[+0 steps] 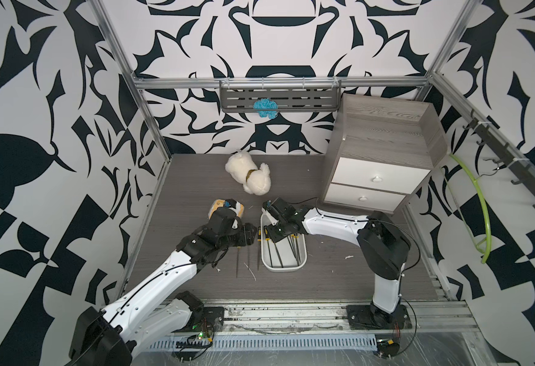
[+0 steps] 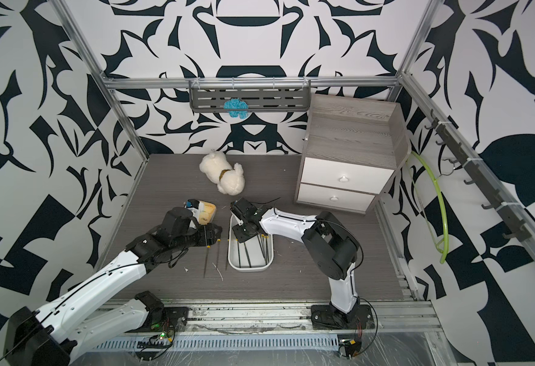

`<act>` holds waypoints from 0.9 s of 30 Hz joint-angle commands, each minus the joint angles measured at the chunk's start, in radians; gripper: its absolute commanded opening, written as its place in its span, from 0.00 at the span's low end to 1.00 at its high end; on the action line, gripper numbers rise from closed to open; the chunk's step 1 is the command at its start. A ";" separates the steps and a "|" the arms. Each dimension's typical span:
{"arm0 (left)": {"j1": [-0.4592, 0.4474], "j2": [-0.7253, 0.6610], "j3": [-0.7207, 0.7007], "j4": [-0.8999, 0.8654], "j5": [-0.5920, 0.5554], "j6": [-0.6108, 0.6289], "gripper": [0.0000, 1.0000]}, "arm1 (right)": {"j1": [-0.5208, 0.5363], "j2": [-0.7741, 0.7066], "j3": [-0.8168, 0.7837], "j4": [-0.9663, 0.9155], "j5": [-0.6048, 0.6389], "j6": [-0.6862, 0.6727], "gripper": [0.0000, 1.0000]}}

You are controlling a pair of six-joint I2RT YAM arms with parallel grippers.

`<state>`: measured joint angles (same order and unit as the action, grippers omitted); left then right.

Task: Take the file tool out of the storage box
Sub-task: Pick up the file tool from the storage box.

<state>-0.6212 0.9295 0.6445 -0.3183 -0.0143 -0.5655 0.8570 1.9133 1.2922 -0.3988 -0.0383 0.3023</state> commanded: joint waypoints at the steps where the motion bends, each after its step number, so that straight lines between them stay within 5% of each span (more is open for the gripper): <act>1: 0.005 -0.064 -0.073 0.234 0.054 0.026 0.74 | 0.002 -0.012 0.049 -0.031 0.035 -0.022 0.31; 22: 0.006 -0.006 -0.080 0.231 0.114 0.033 0.75 | 0.004 0.118 0.148 -0.129 0.089 -0.031 0.30; 27: 0.005 -0.002 -0.080 0.237 0.132 0.030 0.76 | 0.003 0.138 0.170 -0.161 0.095 -0.030 0.21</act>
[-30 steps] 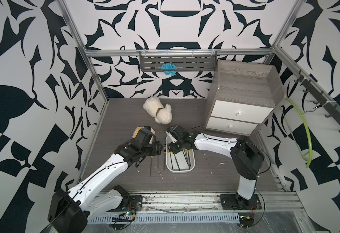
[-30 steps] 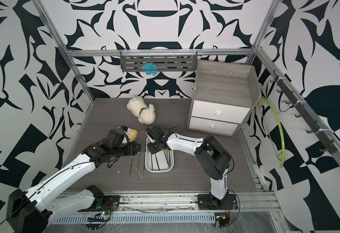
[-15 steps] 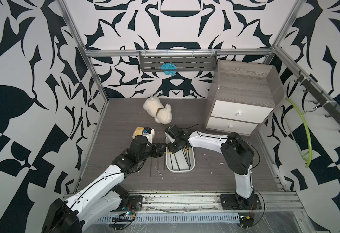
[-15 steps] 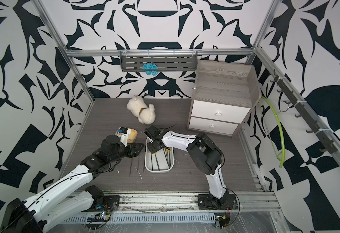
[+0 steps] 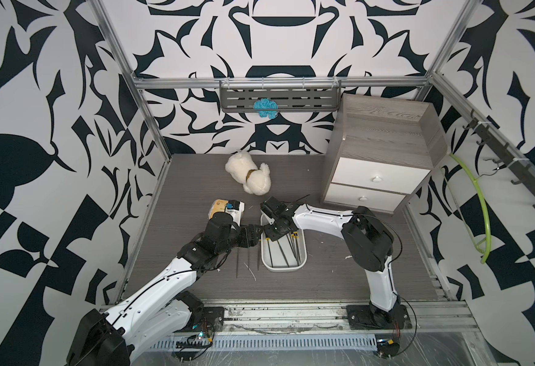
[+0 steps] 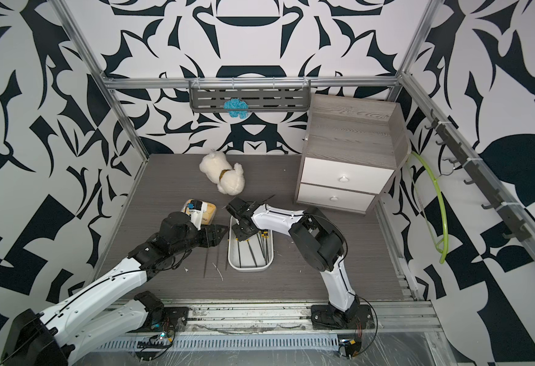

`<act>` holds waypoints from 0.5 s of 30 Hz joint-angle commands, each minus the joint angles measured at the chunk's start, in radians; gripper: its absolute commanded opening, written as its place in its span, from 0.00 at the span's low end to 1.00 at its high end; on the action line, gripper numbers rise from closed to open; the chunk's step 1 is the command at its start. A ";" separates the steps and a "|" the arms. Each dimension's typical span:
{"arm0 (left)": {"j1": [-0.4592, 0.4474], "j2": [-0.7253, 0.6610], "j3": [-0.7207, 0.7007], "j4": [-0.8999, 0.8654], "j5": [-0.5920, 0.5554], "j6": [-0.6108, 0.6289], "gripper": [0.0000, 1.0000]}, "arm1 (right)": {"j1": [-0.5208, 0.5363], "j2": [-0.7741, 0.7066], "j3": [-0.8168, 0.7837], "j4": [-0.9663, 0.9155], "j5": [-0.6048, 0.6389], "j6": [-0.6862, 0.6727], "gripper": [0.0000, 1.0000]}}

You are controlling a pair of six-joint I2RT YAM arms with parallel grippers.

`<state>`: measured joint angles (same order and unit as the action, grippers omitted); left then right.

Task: Take the file tool out of the storage box
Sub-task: Pick up the file tool from the storage box.

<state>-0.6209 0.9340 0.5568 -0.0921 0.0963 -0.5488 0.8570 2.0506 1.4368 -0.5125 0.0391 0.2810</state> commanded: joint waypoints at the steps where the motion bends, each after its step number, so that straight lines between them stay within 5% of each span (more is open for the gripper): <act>1: 0.004 -0.002 0.009 0.012 0.025 0.012 0.76 | 0.003 -0.007 0.022 -0.043 0.019 -0.004 0.19; 15: 0.004 -0.059 -0.019 0.100 0.159 0.005 0.76 | -0.013 -0.237 -0.035 0.122 -0.105 0.022 0.01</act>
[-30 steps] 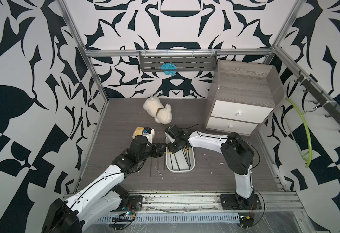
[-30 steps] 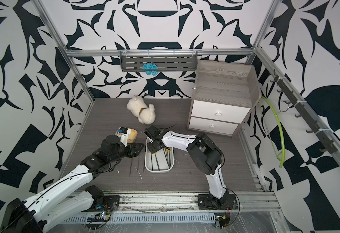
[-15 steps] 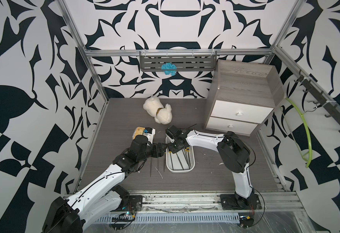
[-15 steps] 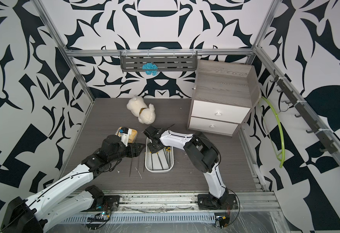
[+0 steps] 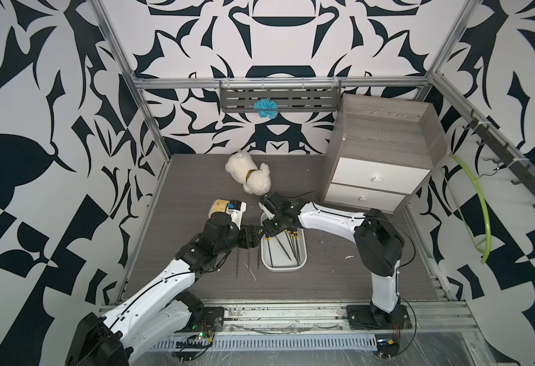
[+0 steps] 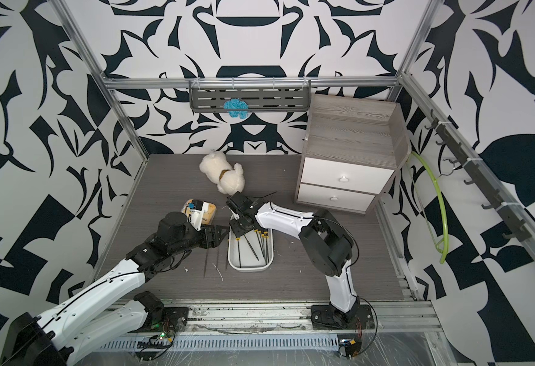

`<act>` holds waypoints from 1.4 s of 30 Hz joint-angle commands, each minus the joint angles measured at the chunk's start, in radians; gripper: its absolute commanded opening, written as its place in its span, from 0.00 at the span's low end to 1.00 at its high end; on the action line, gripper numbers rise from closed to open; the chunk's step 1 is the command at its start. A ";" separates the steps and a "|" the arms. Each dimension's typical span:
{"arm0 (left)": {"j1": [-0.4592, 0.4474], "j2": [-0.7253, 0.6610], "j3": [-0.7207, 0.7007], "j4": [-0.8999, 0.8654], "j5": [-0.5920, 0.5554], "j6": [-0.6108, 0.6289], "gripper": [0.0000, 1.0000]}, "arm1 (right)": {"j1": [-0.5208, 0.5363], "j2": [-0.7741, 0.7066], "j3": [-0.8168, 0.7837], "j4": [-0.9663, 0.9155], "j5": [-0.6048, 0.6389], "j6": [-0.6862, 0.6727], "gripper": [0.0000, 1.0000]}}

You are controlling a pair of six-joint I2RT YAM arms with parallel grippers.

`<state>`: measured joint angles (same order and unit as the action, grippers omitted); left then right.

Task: Take the file tool out of the storage box
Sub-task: Pick up the file tool from the storage box.

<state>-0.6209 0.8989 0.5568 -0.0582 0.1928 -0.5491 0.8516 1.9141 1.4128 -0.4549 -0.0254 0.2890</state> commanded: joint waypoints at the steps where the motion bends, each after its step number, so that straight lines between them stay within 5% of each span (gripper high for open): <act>1: 0.004 -0.025 -0.024 0.079 0.076 -0.002 0.76 | -0.012 -0.134 -0.029 0.083 -0.048 0.018 0.00; 10: 0.004 0.080 -0.090 0.380 0.270 -0.140 0.76 | -0.142 -0.446 -0.298 0.414 -0.218 0.154 0.00; 16: -0.007 0.197 -0.088 0.550 0.387 -0.215 0.76 | -0.258 -0.495 -0.476 0.801 -0.490 0.426 0.00; 21: -0.071 0.271 -0.059 0.575 0.389 -0.199 0.75 | -0.257 -0.464 -0.496 0.907 -0.529 0.484 0.00; 36: -0.141 0.384 -0.009 0.525 0.316 -0.202 0.63 | -0.256 -0.489 -0.526 0.869 -0.486 0.425 0.00; 39: -0.140 0.323 -0.020 0.485 0.271 -0.190 0.43 | -0.256 -0.486 -0.525 0.868 -0.484 0.424 0.00; 42: -0.141 0.316 -0.025 0.484 0.262 -0.193 0.41 | -0.256 -0.480 -0.524 0.871 -0.484 0.429 0.00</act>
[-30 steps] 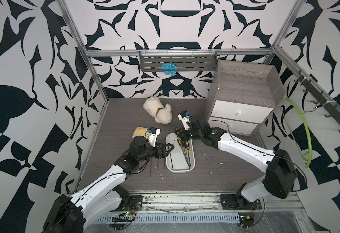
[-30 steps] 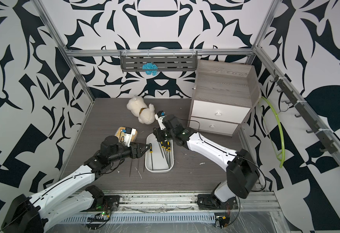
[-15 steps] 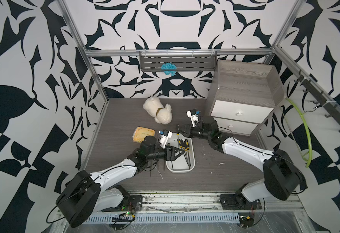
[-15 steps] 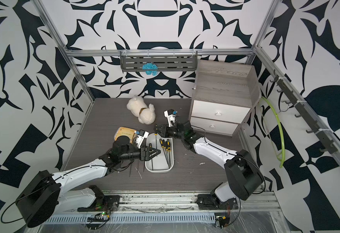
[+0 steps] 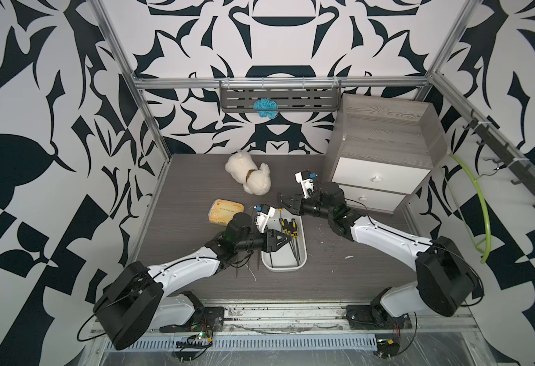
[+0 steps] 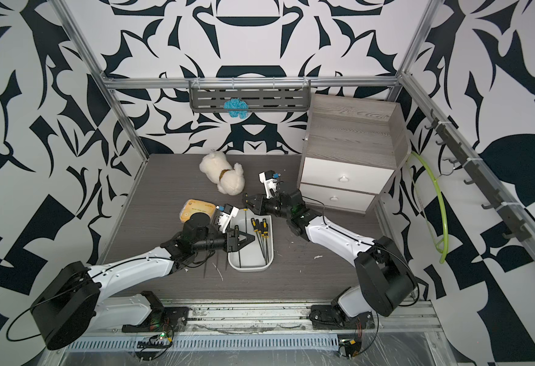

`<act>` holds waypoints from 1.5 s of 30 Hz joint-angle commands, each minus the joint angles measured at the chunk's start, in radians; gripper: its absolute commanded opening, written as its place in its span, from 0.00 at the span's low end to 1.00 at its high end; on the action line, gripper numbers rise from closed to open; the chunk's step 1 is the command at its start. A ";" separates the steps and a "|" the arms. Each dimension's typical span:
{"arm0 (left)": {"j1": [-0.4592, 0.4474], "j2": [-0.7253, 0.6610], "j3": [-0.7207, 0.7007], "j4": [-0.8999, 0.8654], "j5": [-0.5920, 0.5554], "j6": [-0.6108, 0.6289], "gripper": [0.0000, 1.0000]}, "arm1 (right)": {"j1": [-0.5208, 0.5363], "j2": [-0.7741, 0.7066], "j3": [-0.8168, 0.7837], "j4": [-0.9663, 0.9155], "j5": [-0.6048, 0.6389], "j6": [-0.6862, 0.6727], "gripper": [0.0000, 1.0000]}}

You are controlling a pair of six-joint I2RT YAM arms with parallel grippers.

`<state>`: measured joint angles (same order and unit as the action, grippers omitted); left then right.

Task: Take the file tool out of the storage box
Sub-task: Pick up the file tool from the storage box, then place the file tool at the center of the board.

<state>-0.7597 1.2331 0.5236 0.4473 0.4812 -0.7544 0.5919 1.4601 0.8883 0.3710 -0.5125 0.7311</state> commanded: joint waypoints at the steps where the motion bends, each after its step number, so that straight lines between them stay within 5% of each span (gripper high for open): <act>1: -0.001 -0.016 0.013 -0.022 -0.017 0.013 0.41 | 0.005 -0.022 -0.002 0.051 0.003 -0.010 0.00; 6: -0.001 -0.012 0.022 -0.039 -0.012 0.015 0.36 | 0.009 -0.020 -0.002 0.052 0.008 -0.015 0.00; 8: -0.002 -0.016 0.022 -0.040 -0.007 0.016 0.21 | 0.008 -0.021 -0.008 0.052 0.011 -0.016 0.00; 14: -0.002 -0.021 0.024 -0.051 -0.012 0.021 0.03 | 0.013 -0.011 -0.011 0.066 0.008 -0.010 0.01; 22: -0.001 -0.078 0.023 -0.135 -0.039 0.056 0.00 | 0.018 -0.017 -0.017 0.050 -0.011 -0.014 0.38; 25: -0.001 -0.135 0.053 -0.313 -0.101 0.081 0.00 | 0.018 -0.044 -0.014 0.007 -0.005 -0.045 0.39; 37: -0.038 -0.233 0.213 -1.241 -0.671 -0.041 0.00 | 0.018 -0.097 0.080 -0.333 0.076 -0.261 0.39; 45: -0.046 -0.010 0.196 -1.456 -0.749 -0.136 0.00 | 0.017 -0.126 0.080 -0.388 0.132 -0.326 0.39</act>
<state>-0.8043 1.1595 0.7235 -0.8738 -0.2085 -0.8497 0.6102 1.3624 0.9295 -0.0044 -0.4126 0.4526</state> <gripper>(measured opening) 0.066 0.393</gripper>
